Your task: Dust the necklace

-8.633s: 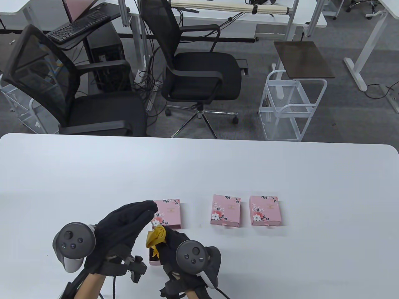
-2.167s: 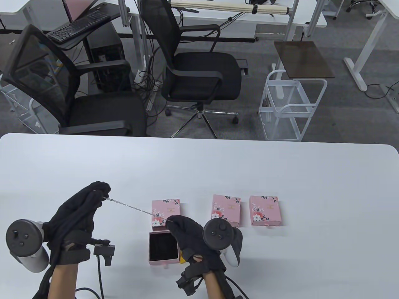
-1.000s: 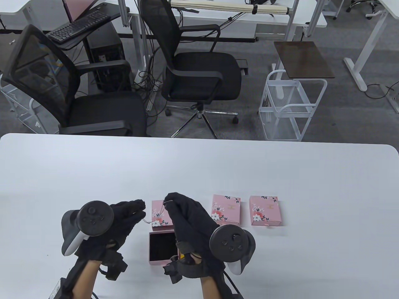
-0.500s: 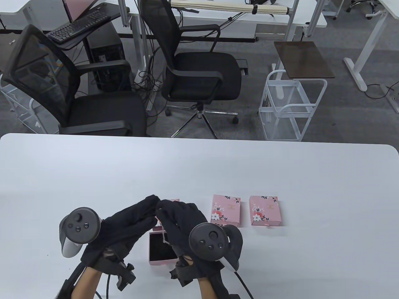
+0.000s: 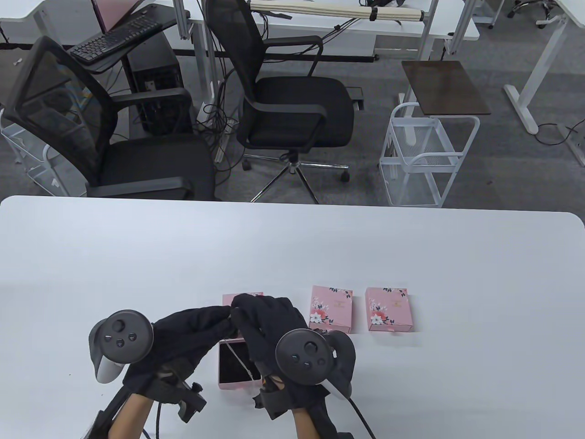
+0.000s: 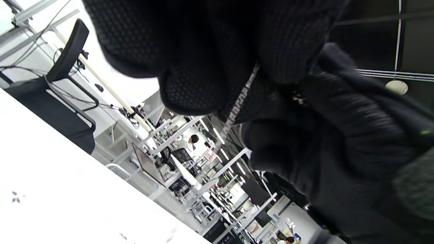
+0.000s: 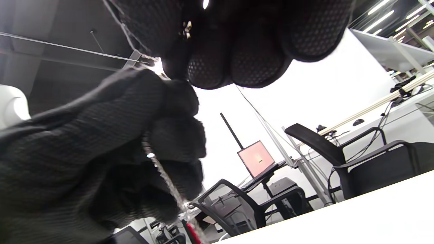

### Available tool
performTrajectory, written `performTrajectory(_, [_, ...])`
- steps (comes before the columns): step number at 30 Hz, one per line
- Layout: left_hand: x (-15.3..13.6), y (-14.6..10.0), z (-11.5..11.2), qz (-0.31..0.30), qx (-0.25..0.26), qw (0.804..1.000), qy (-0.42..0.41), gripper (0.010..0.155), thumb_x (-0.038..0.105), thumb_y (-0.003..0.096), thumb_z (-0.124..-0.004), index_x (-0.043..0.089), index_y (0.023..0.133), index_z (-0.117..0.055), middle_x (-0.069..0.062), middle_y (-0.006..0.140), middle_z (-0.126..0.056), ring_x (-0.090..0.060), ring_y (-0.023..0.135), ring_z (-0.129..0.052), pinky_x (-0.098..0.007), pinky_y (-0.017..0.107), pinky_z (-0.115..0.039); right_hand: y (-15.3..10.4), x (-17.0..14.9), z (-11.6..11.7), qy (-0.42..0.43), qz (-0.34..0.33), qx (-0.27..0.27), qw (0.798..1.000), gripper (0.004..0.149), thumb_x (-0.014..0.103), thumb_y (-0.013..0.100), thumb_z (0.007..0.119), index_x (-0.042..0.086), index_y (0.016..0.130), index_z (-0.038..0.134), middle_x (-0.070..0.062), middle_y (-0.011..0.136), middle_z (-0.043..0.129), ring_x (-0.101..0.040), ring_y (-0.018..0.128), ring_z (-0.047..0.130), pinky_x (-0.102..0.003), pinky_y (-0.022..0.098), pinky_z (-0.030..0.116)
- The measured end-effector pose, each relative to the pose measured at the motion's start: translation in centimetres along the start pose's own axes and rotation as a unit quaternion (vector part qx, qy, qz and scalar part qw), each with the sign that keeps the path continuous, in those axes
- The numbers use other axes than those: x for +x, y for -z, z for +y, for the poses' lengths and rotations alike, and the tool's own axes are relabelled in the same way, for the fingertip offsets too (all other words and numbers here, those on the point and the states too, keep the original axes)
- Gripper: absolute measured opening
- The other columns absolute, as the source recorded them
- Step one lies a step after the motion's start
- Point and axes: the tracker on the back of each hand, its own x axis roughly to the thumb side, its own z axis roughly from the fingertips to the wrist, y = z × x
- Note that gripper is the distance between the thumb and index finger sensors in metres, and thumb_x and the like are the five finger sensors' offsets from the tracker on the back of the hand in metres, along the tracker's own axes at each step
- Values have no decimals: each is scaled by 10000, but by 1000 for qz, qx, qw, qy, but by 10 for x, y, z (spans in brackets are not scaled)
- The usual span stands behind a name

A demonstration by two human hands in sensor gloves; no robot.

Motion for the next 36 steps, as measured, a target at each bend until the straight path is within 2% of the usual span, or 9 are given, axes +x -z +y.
performTrajectory(4, [-1,1,2,-2,-39,999,-38,380,428,560,-866,222,872,-932,20,694,-1094,-177,619,-1045,-416,464,-887,2,-7,3,7,13,8,1000,370,321,665,713,132,979,764,-198,874,855,-451,717,847,-561,587,711])
performTrajectory(15, [-10,2,3,9,-58,987,-152,381,426,565,-861,210,871,-929,16,696,-1089,-181,620,-1039,-416,465,-882,6,-18,14,46,36,52,997,392,319,678,691,129,1019,728,-235,925,823,-485,750,822,-572,593,699])
performTrajectory(19, [-11,0,3,16,-46,977,-208,379,428,570,-855,221,881,-917,18,704,-1084,-177,625,-1035,-412,467,-880,7,-18,18,22,40,58,997,416,340,684,688,114,1032,720,-247,939,817,-497,751,820,-577,592,698])
performTrajectory(22, [-16,-2,5,35,-12,968,-246,378,423,571,-856,224,887,-912,12,708,-1082,-184,627,-1032,-415,464,-878,6,-17,17,11,43,55,997,455,351,683,693,94,1059,687,-256,961,797,-501,760,813,-578,595,695])
performTrajectory(26, [-20,-3,9,49,17,968,-247,379,424,573,-852,225,891,-906,11,716,-1077,-180,633,-1030,-411,466,-878,4,-12,11,9,39,23,999,465,350,679,702,84,1060,679,-251,955,800,-492,751,820,-568,589,704])
performTrajectory(30, [-23,-6,13,63,45,965,-250,373,432,573,-849,249,894,-901,18,743,-1069,-182,657,-1025,-415,483,-873,-2,-1,3,40,16,-23,999,419,341,669,722,93,1007,730,-209,884,855,-447,695,866,-539,560,738])
performTrajectory(36, [-23,-6,13,69,59,964,-250,364,454,570,-847,298,896,-898,-19,886,-995,-230,769,-969,-453,557,-834,-5,13,7,86,-10,-10,996,390,329,660,744,102,977,761,-192,849,883,-429,664,890,-528,544,755])
